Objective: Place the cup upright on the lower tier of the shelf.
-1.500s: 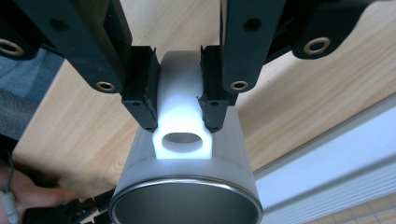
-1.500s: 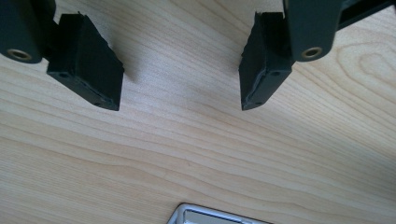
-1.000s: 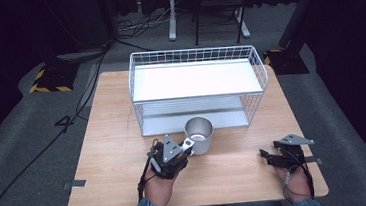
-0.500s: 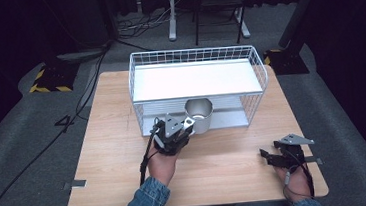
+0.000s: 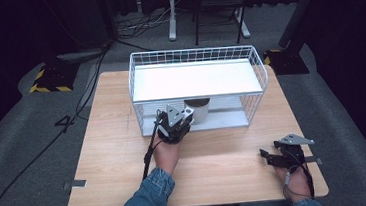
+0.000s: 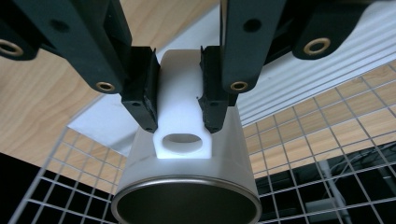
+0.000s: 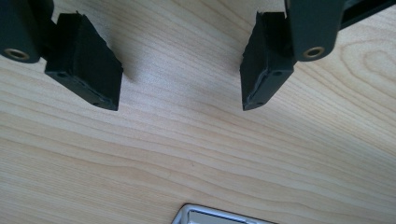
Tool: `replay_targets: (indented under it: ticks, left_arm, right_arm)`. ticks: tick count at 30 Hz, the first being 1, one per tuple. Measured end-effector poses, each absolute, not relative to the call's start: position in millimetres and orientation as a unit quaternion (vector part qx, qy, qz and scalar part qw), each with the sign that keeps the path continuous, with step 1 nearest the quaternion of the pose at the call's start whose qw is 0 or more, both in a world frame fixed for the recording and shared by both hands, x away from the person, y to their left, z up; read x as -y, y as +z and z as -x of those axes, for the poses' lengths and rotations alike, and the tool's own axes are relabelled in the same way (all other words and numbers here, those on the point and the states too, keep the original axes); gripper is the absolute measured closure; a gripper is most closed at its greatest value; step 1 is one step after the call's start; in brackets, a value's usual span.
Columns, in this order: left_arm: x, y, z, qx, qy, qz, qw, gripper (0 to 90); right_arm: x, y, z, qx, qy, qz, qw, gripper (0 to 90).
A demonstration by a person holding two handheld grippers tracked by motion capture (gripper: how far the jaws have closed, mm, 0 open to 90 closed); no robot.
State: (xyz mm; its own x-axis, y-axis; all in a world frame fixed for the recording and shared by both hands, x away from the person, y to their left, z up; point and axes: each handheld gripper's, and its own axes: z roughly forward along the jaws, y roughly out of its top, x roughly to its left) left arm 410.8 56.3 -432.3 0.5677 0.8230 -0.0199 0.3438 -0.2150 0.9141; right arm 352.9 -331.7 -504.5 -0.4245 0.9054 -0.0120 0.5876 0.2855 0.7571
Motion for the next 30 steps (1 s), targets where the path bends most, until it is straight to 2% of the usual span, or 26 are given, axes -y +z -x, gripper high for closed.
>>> replay_targets:
  ticks: [13, 26, 30]
  left_arm:
    - [-54.7, -454.0, -436.8, -0.425, 0.253, -0.73, 0.472, 71.5]
    - [-55.5, -460.9, -442.8, -0.428, 0.253, -0.728, 0.472, 69.8]
    - [-54.1, -463.2, -444.4, -0.427, 0.265, -0.722, 0.476, 34.9]
  right_arm:
    - [331.6, -504.5, -352.8, -0.769, 0.348, -0.485, 0.228, 30.0]
    - [331.5, -504.5, -352.7, -0.769, 0.348, -0.485, 0.228, 30.0]
    - [331.5, -504.5, -352.7, -0.769, 0.348, -0.485, 0.228, 30.0]
